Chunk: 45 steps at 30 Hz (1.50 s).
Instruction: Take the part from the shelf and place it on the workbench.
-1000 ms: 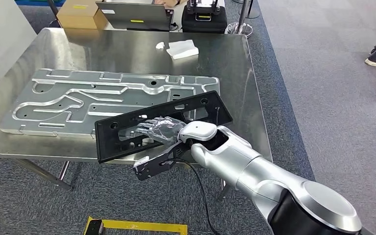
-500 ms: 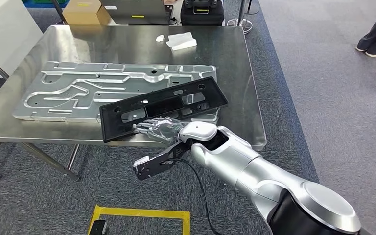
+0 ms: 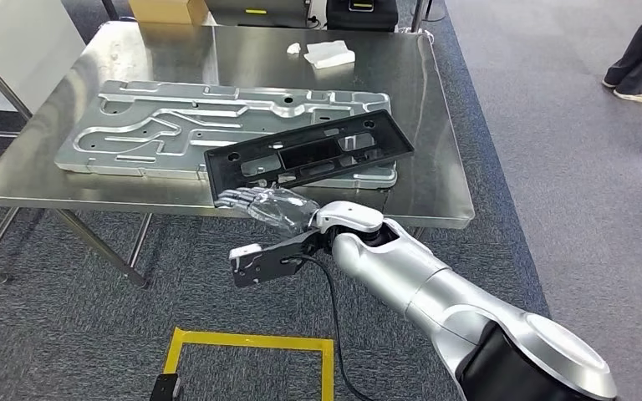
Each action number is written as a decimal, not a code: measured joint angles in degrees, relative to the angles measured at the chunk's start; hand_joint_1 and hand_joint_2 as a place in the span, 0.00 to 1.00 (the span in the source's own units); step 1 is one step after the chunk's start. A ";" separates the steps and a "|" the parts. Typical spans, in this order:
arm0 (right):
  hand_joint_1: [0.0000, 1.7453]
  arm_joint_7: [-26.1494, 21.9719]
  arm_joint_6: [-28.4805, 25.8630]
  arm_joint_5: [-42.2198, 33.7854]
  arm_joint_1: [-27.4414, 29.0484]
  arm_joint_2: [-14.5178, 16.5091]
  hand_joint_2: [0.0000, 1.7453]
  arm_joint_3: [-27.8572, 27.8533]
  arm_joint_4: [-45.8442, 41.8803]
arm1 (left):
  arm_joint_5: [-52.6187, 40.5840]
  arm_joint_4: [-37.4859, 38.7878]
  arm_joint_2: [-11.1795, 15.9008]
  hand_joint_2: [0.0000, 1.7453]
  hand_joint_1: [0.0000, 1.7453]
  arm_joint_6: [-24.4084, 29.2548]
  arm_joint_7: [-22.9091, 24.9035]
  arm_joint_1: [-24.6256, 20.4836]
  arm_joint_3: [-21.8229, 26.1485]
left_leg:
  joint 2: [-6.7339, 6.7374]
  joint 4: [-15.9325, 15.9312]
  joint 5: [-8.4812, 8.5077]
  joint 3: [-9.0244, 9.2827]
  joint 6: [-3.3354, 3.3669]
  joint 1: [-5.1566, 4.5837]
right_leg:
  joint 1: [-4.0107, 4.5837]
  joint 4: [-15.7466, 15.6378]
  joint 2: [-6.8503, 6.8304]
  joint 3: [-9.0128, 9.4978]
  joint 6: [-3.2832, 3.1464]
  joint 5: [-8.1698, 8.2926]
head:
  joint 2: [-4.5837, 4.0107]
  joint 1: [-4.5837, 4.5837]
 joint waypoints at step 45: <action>0.00 20.15 -24.16 6.55 50.02 -15.88 0.00 -45.47 13.42 | -6.86 -0.33 -2.62 0.00 0.00 4.09 -3.85 1.53 2.68 | -0.09 14.91 -6.10 -3.75 -2.76 0.78 | 0.60 -17.97 -1.33 8.01 -2.06 4.48 | -0.01 -0.04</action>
